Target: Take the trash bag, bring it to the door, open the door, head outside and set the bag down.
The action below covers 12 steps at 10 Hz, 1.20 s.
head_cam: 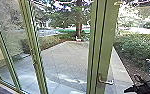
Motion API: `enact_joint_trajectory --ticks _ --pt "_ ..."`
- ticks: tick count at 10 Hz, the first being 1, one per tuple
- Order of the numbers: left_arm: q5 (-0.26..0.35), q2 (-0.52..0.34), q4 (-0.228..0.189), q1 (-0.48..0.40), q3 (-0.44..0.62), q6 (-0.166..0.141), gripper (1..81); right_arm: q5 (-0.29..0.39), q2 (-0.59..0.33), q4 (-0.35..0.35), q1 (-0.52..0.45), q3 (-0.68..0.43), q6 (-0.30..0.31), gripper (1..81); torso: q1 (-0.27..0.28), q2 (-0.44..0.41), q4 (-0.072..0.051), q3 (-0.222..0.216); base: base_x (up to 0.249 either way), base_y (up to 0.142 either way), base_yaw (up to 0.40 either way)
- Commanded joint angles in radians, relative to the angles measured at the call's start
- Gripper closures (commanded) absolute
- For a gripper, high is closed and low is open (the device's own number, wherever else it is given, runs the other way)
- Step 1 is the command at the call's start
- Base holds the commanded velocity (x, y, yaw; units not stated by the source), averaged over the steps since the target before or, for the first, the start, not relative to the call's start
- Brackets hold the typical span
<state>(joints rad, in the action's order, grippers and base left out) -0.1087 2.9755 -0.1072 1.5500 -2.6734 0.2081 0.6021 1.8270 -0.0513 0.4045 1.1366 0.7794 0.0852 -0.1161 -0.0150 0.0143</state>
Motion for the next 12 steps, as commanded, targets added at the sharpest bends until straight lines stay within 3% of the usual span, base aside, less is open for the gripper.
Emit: enact_joint_trajectory --ticks 1,4,12 --pt "0.05 -0.001 0.001 -0.044 0.001 0.002 81.1 0.005 0.042 -0.013 -0.144 0.032 0.072 1.0 0.0 0.0 0.0 0.0 0.0 0.0 0.0" --pt "0.052 0.002 0.02 -0.044 -0.013 0.002 81.1 0.002 0.135 -0.016 -0.17 0.11 0.127 1.0 0.0 0.0 0.0 0.0 0.0 0.0 0.0" --pt "0.052 0.008 0.021 -0.044 -0.02 0.002 81.1 -0.012 0.29 -0.021 -0.173 0.34 0.202 1.0 0.0 0.001 0.0 0.001 0.0 0.0 0.0"
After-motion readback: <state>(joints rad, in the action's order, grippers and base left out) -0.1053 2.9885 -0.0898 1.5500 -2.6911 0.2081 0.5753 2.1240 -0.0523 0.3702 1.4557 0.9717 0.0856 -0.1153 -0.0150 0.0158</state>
